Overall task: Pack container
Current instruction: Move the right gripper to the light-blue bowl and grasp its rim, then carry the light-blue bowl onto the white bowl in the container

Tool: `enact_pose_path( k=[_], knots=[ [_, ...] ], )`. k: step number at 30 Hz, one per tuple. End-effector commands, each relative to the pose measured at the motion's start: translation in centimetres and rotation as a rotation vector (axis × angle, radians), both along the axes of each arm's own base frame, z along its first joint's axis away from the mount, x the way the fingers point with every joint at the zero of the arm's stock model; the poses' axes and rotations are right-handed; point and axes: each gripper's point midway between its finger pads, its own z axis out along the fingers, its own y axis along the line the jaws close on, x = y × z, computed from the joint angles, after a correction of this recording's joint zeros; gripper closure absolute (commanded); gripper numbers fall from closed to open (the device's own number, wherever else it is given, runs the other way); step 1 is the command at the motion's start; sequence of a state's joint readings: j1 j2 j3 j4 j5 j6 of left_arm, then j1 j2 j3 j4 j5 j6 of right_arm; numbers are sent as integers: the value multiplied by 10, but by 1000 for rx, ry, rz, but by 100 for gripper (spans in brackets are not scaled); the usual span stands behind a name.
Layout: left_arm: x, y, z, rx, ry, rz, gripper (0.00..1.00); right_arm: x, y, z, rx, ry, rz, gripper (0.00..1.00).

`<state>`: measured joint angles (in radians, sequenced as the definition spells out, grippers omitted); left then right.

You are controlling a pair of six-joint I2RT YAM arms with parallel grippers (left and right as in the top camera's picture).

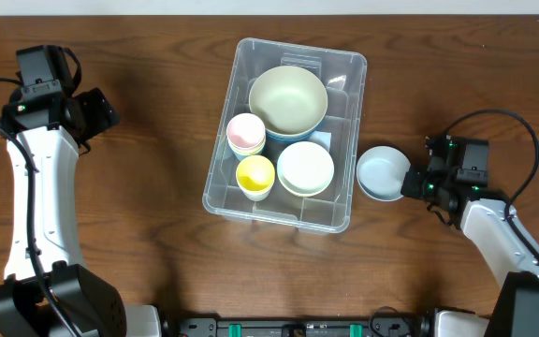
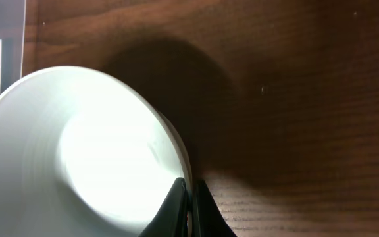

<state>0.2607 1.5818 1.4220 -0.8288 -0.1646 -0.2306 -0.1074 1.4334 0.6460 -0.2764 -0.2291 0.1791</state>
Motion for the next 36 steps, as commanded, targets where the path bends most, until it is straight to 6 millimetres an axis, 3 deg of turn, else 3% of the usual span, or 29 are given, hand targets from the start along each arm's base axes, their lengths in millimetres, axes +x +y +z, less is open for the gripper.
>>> enact_pose_path(
  k=[1, 4, 11, 14, 16, 20, 25, 34, 36],
  knots=[
    [2, 4, 17, 26, -39, 1, 2, 20, -3, 26, -2, -55, -2, 99],
    [2, 4, 17, 26, -39, 1, 2, 36, -5, 64, -1, -101, -13, 99],
    [2, 4, 17, 26, -39, 1, 2, 68, -17, 182, -78, -213, -45, 99],
    [2, 4, 17, 26, -39, 1, 2, 69, -3, 221, -95, -253, 15, 99],
    [2, 4, 17, 26, -39, 1, 2, 67, 13, 233, -100, -263, 71, 99],
    [2, 4, 17, 26, -39, 1, 2, 53, 74, 229, -86, -235, 232, 99],
    [2, 4, 17, 26, -39, 1, 2, 36, 140, 193, -186, -147, 401, 99],
    [2, 4, 17, 26, -39, 1, 2, 31, 166, 136, -247, 13, 454, 99],
    [2, 4, 18, 26, -39, 1, 2, 30, 172, 126, -225, 44, 473, 92]
  ],
)
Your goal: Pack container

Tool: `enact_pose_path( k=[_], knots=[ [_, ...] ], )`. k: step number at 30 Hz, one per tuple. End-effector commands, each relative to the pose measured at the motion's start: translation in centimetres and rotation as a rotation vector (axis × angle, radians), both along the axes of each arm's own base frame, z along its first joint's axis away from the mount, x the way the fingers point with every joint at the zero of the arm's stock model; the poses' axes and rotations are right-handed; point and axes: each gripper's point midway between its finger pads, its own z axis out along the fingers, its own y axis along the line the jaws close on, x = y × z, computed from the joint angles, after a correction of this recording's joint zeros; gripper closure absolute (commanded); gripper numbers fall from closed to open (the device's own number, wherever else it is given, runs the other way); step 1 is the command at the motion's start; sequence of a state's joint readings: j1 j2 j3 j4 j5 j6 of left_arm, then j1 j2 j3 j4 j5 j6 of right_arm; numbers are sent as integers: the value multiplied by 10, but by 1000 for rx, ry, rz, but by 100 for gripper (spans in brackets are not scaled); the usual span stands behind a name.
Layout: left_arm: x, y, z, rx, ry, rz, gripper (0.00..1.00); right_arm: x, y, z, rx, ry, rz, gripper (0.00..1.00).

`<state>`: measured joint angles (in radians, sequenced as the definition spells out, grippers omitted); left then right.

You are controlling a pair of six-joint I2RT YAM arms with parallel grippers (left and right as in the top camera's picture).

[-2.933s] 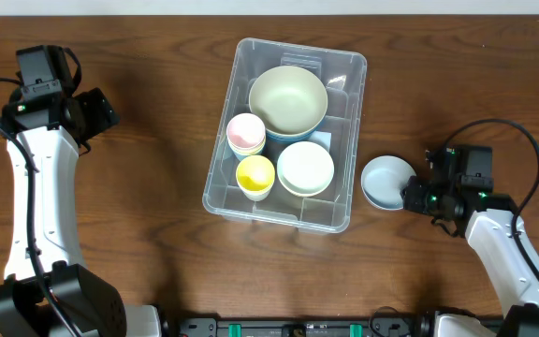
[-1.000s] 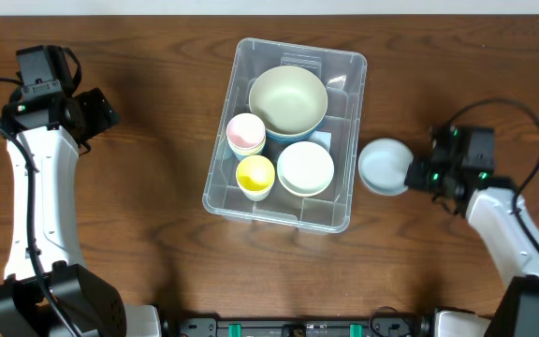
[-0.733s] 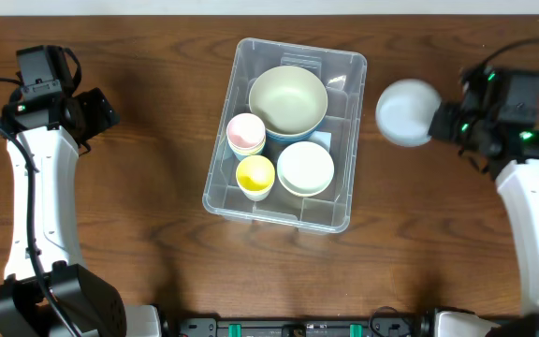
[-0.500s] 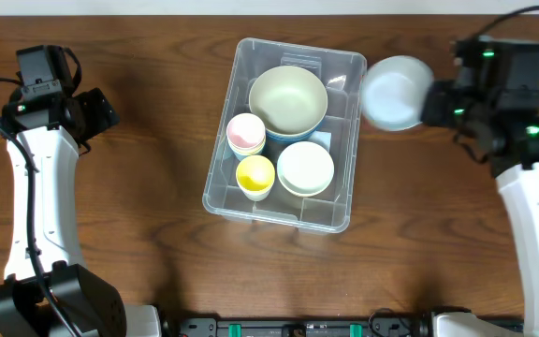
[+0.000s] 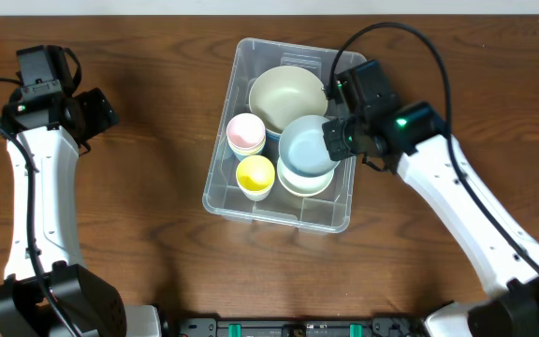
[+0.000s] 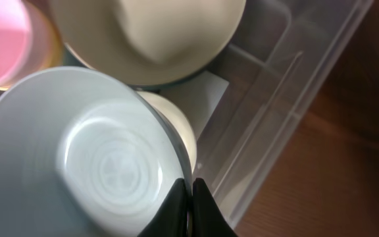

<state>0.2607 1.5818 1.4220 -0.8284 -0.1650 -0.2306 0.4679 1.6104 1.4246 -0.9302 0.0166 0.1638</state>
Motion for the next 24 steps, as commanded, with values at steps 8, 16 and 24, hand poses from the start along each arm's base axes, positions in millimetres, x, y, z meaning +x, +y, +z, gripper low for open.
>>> enact_pose_path(
  k=[8, 16, 24],
  knots=[
    [2, 4, 17, 26, -39, 1, 2, 7, 6, -9, -14, 4, 40, 58],
    [2, 4, 17, 26, -39, 1, 2, 21, -49, 75, 58, -202, -159, 55],
    [2, 4, 17, 26, -39, 1, 2, 2, -40, 87, 175, -176, 15, 83]
  ],
)
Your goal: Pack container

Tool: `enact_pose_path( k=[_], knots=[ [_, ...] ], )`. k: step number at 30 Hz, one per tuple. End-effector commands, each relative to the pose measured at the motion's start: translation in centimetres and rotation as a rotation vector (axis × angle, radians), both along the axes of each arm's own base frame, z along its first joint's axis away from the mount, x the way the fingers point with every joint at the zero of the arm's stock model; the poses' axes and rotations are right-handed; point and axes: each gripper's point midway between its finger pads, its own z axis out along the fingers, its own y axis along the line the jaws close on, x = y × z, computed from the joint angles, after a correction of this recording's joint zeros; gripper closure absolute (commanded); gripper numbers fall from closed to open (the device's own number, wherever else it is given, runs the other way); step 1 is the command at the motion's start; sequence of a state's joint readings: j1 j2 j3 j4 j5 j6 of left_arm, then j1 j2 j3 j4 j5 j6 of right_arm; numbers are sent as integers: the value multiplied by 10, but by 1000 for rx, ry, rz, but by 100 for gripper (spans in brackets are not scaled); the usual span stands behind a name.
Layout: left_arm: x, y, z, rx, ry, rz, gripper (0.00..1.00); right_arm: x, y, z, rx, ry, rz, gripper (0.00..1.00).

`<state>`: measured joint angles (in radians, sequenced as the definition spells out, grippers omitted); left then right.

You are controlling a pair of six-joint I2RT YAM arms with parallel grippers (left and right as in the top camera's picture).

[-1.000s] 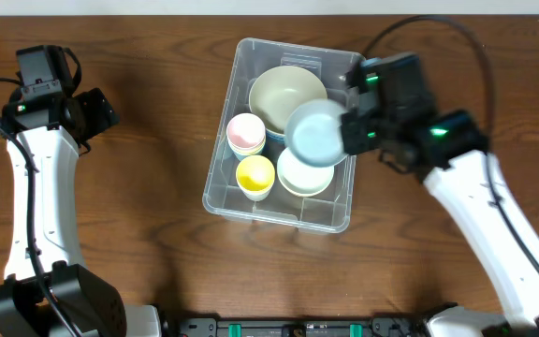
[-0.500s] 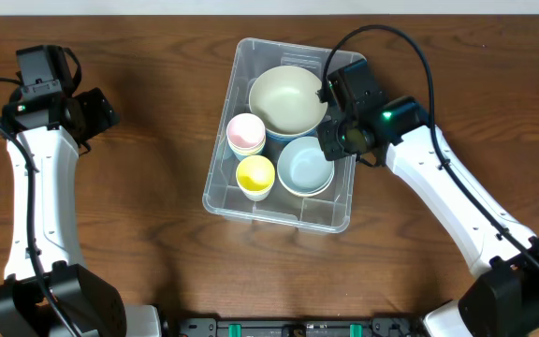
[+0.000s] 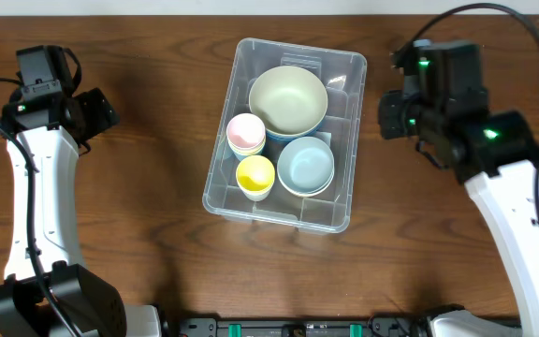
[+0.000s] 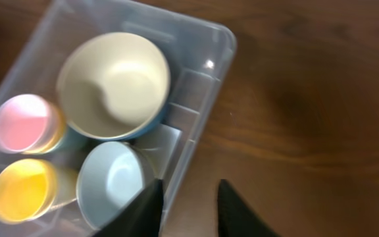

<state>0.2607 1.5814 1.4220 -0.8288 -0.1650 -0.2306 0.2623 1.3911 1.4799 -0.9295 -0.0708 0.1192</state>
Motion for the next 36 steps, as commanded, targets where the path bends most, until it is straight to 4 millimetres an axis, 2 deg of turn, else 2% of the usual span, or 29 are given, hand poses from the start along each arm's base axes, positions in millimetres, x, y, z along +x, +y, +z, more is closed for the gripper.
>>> enact_pose_path(
  k=[1, 2, 5, 9, 15, 25, 29, 36],
  knots=[
    [2, 4, 17, 26, -39, 1, 2, -11, 32, -22, 4, 72, 175, 92],
    [2, 4, 17, 26, -39, 1, 2, -15, 40, -30, -17, 90, 218, 99],
    [2, 4, 17, 26, -39, 1, 2, -21, 59, -52, -84, 135, 317, 99],
    [2, 4, 17, 26, -39, 1, 2, -20, 68, -80, -141, 199, 348, 99],
    [2, 4, 17, 26, -39, 1, 2, -18, 78, -114, -148, 289, 411, 99],
    [2, 4, 17, 26, -39, 1, 2, -17, 79, -164, -182, 425, 419, 99],
    [2, 4, 17, 26, -39, 1, 2, -18, 77, -176, -194, 460, 420, 99],
    [2, 4, 17, 26, -39, 1, 2, -18, 75, -178, -195, 466, 415, 99]
  ],
)
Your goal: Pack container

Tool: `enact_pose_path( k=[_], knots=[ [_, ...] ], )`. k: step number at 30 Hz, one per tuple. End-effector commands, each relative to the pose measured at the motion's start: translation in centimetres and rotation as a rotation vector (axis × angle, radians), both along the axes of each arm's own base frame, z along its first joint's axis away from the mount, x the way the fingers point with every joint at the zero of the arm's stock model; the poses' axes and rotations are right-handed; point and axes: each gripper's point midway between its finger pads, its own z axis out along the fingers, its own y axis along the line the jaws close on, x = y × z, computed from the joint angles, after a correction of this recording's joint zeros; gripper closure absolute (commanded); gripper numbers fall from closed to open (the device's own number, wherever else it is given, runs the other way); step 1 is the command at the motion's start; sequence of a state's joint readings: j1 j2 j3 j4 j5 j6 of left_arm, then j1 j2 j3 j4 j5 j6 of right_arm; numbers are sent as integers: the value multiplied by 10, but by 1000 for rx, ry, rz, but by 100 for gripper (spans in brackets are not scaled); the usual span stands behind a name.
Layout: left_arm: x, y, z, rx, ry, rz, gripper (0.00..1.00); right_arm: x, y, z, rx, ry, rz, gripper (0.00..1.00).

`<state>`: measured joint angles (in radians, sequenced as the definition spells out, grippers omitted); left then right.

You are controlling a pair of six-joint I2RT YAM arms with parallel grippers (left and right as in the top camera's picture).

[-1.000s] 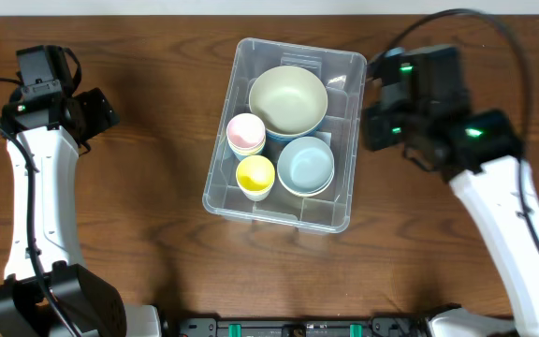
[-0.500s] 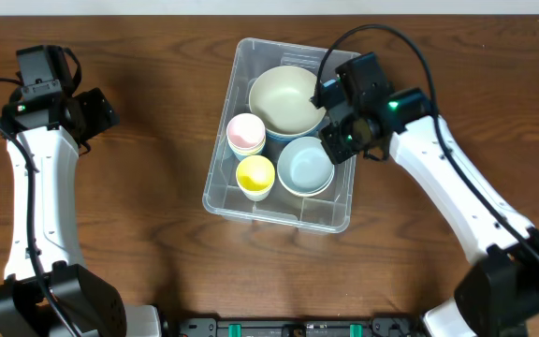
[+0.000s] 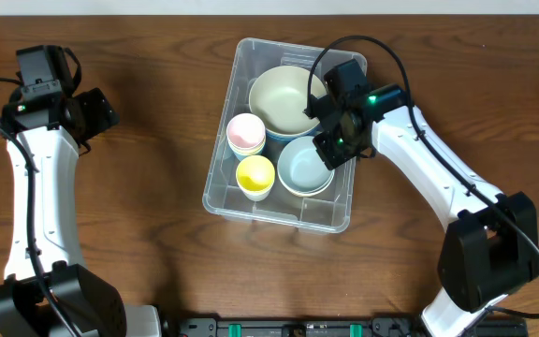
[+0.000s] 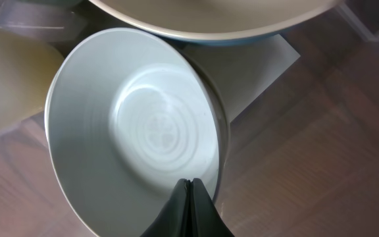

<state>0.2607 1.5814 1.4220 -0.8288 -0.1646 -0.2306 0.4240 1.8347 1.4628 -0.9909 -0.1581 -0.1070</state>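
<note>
A clear plastic container [image 3: 356,178] holds a large cream bowl [image 3: 286,98], a pink cup [image 3: 245,131], a yellow cup [image 3: 255,174] and a light blue bowl [image 3: 302,167]. The light blue bowl is nested in a white bowl. My right gripper [image 3: 328,150] hangs low over the blue bowl's right side. In the right wrist view its fingertips [image 4: 189,182] are pressed together over the bowl's inside [image 4: 130,131], with nothing between them. The left gripper [image 3: 99,110] stays far off at the table's upper left; its fingers are not clear.
The container's right wall and inner ribs [image 4: 268,59] lie close beside the right gripper. The cream bowl's rim [image 4: 209,13] is just beyond the blue bowl. Dark wood table [image 3: 157,234] surrounds the container.
My right gripper was open, up and to the right of the container. Now it is shut and low over the blue bowl inside the container. The bowls and cups have not moved.
My right gripper first pinched the blue bowl's rim on the table right of the container. Then it held the bowl over the white bowl inside. Later the bowl sat nested there, with the gripper open and away. Now the gripper is shut above it.
</note>
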Motion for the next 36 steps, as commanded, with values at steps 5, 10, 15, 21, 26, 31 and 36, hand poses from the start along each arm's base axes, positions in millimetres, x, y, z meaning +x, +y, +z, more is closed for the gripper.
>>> enact_pose_path(
  k=[5, 10, 15, 21, 26, 31, 36],
  knots=[
    [2, 4, 17, 26, -39, 1, 2, -3, -2, -4, -14, 13, 12, 99],
    [2, 4, 17, 26, -39, 1, 2, -3, -16, -7, -87, 6, -1, 99],
    [2, 4, 17, 26, -39, 1, 2, -3, -16, -8, -90, 6, -1, 99],
    [2, 4, 17, 26, -39, 1, 2, 7, 3, 4, 8, -31, 10, 93],
    [2, 4, 17, 26, -39, 1, 2, 31, 9, 59, 81, -166, -21, 90],
    [2, 4, 17, 26, -39, 1, 2, 44, -10, 165, 194, -436, -85, 84],
    [2, 4, 17, 26, -39, 1, 2, 3, -40, 253, 252, -664, -120, 73]
  ],
)
